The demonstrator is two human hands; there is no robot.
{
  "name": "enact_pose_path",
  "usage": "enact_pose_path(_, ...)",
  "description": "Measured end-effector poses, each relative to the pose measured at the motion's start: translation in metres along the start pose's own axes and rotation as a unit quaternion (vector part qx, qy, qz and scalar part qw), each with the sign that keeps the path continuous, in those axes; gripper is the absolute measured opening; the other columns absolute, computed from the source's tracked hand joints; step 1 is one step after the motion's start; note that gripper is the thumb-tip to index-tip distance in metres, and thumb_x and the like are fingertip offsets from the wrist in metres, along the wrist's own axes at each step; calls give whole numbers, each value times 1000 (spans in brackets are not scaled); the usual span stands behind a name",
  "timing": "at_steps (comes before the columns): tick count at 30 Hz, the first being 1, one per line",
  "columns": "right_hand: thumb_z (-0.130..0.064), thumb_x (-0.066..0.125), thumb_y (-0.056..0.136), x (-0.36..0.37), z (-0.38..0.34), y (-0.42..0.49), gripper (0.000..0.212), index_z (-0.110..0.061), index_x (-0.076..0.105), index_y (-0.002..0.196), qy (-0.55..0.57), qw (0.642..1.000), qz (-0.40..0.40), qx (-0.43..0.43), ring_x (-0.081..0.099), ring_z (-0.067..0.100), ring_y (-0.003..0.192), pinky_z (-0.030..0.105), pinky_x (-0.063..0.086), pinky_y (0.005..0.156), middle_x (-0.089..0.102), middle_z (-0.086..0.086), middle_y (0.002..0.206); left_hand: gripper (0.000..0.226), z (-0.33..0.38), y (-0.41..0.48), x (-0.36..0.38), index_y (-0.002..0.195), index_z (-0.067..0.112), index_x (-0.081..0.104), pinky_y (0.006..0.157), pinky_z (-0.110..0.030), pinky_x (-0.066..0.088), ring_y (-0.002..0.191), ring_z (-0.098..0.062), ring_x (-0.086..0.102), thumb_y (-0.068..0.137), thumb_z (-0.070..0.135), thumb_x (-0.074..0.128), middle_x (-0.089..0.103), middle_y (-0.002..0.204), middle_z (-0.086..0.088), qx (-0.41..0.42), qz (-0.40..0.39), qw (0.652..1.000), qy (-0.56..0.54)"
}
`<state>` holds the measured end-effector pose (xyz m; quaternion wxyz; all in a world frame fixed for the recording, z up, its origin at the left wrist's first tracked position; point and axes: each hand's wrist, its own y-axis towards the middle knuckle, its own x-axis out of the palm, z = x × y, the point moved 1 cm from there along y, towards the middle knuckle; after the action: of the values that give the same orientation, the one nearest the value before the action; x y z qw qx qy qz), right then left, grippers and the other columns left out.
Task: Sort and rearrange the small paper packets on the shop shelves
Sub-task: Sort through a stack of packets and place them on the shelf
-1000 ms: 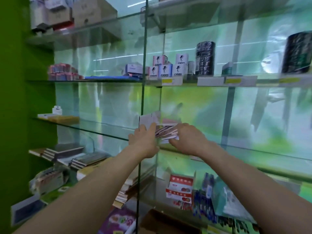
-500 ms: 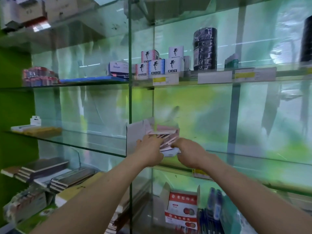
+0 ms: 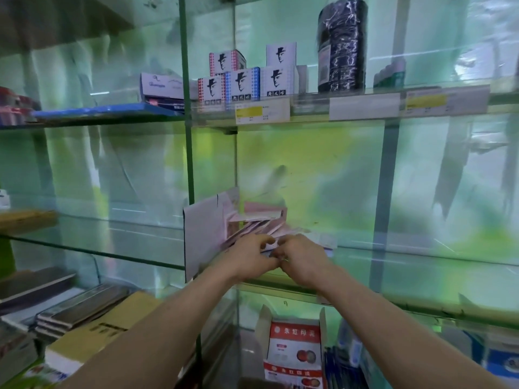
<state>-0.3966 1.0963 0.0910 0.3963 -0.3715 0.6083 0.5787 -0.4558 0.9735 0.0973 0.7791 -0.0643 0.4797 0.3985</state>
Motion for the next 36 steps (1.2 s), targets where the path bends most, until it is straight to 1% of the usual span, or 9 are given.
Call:
enact_pose_path(4,-36,49,86,-17,10,3,32,-24,73,103,86,990,111,14,60,27,102,33,49,77,67,-1,114,39,0,5,-7,117,26,57,76,-17,47,91,-7,59,82,35,71,63,98,12,16,102,981,-164)
enact_pose_path(8,-14,55,93,-35,22,8,19,-13,69,106,266,938,200,92,63,22,92,27,46,76,68,1,97,38,0,8,-17,115,28,53,75,-25,54,92,-10,58,83,21,72,59,104,2,-16,165,945,-282)
enact_pose_path(12,-7,52,95,-42,16,19,11,-9,62,98,511,821,205,153,62,21,88,32,56,79,66,2,88,31,-1,11,-16,114,14,62,69,-21,55,85,-13,66,84,7,68,68,98,0,-38,152,921,-356)
enact_pose_path(16,2,47,94,-38,0,32,20,-8,63,100,570,789,173,148,65,16,86,25,57,75,68,7,95,15,-8,13,-19,100,13,67,66,-22,55,73,-11,62,85,11,68,67,89,0,-67,207,924,-315)
enact_pose_path(20,5,45,89,-29,8,54,49,-11,50,135,296,941,117,116,49,21,126,31,40,105,54,8,135,18,-20,13,-29,108,12,65,62,-25,49,77,-15,60,91,12,61,64,94,0,-96,271,890,-355)
enact_pose_path(22,1,50,86,-17,8,67,63,-23,41,143,166,981,44,93,40,23,133,34,37,108,45,3,143,21,-25,14,-30,112,8,65,67,-26,48,82,-18,61,92,12,60,65,97,-1,-114,285,881,-359)
enact_pose_path(27,-17,62,86,4,-3,79,60,-19,38,141,-7,997,-14,70,35,26,131,40,43,100,43,4,143,22,-26,11,-30,112,8,65,72,-29,52,85,-21,64,91,12,61,69,106,-6,-127,274,887,-351)
enact_pose_path(31,-19,57,89,-17,-10,76,33,-16,58,122,-146,985,76,52,47,28,111,37,41,87,55,9,116,24,-21,8,-35,115,10,64,64,-25,50,80,-18,62,92,12,59,66,98,0,-115,263,893,-346)
enact_pose_path(36,-17,47,93,-35,3,69,14,-10,58,90,-10,972,159,175,52,30,79,31,38,65,59,12,95,21,-15,8,-41,113,13,61,62,-26,53,84,-20,64,92,13,57,67,104,-2,-123,290,876,-366)
